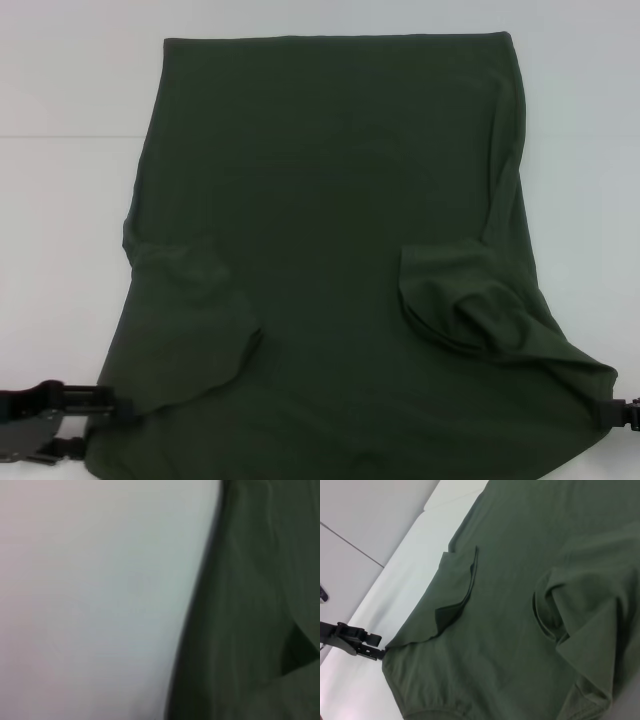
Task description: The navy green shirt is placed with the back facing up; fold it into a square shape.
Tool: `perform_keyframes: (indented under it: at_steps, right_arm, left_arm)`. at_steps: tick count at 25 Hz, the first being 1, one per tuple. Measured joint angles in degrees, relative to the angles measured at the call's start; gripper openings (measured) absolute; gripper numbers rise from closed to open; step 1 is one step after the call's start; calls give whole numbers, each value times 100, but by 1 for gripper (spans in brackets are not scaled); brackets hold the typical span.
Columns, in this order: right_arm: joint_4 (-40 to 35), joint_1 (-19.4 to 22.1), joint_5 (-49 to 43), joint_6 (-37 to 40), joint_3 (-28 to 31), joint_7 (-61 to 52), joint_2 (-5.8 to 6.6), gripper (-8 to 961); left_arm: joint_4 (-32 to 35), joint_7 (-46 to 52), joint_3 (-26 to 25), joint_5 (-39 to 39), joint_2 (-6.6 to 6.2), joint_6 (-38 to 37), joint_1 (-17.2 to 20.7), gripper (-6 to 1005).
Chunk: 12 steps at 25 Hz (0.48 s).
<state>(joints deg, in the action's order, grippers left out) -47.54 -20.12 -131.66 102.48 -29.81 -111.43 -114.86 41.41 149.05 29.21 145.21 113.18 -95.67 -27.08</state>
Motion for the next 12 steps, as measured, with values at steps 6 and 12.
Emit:
perform_keyframes:
  at_steps: [6, 12]
  right_arm:
    - [0, -5, 0, 3, 0, -6, 0, 21]
    - [56, -19, 0, 5, 17, -2, 22, 21]
  left_arm:
    - [-11, -32, 15, 15, 87, -27, -148, 887]
    - [-32, 20, 135, 25, 89, -11, -205, 886]
